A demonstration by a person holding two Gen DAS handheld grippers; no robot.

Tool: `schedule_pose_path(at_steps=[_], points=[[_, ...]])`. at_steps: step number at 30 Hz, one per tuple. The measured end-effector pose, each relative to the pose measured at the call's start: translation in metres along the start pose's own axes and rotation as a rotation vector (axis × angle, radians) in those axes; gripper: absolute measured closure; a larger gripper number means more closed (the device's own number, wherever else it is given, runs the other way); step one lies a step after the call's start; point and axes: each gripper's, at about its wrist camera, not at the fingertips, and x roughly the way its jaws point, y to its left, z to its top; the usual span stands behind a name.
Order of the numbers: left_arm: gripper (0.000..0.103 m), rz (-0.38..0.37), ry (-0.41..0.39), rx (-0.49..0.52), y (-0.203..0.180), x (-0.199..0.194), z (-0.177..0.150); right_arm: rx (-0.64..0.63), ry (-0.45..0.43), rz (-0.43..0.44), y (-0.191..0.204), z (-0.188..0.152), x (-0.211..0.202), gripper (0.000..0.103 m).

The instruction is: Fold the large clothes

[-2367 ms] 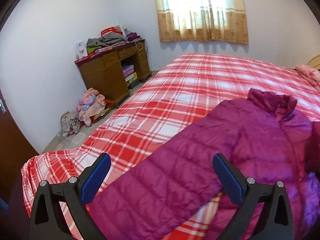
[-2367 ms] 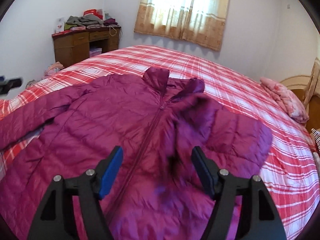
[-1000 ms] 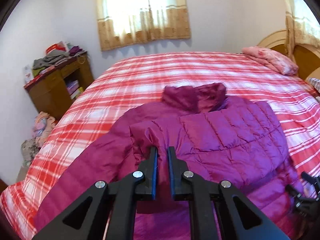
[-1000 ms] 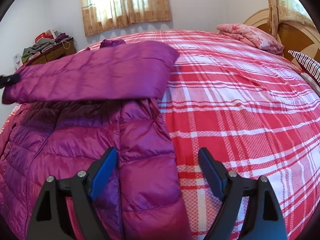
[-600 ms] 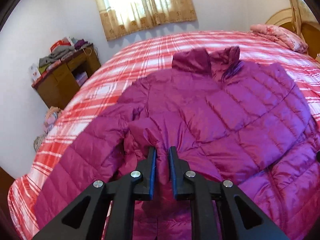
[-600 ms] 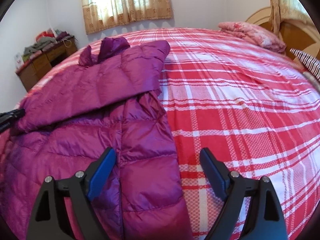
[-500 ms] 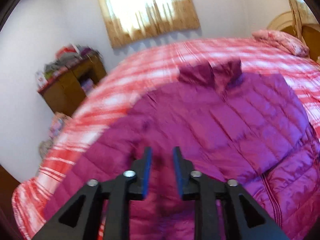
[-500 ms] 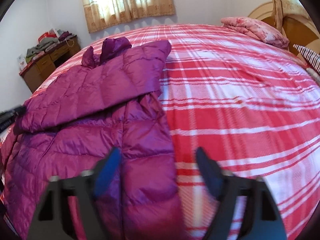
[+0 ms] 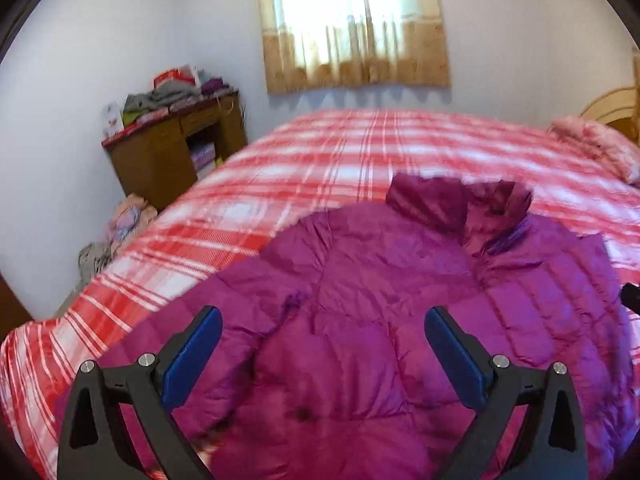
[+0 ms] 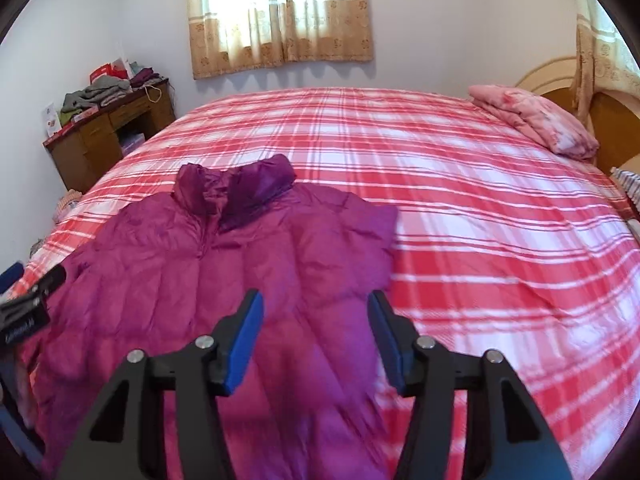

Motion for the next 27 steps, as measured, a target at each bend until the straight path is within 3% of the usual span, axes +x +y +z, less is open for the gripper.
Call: schedule_pose_path(at_steps=[5,10,13,17,20,24,27], points=[[0.002,0.017,0.082,0.021,-0.015,0.028,-0.03,0.026,0.085,-0.05,-0.017,-0.025,0.046,0.055],[0.002,-0.007,0.115,0.047,-0.023,0.033,-0.034,0.073,0.102,-0.03,-0.037,-0.034,0.048,0.055],[0.002,-0.025,0.108,0.045,-0.015,0.016,-0.026,0.058,0.108,-0.048,-0.036,-0.029,0.038,0.055],[0.002,-0.071,0.013,-0.005,0.0,-0.017,-0.005,0.154,-0.021,-0.041,-0.05,-0.013,-0.006,0.054],[0.002,-0.083,0.033,-0.02,-0.008,-0.01,0.0,0.16,-0.08,-0.042,-0.044,0.0,-0.015,0.053],[0.002,-0.058,0.095,-0.003,-0.029,0.021,-0.015,0.077,-0.046,-0.001,-0.016,0.006,0.019,0.055],[0.002,-0.03,0.156,0.023,-0.038,0.045,-0.031,0.048,0.047,-0.007,-0.012,-0.006,0.059,0.055]])
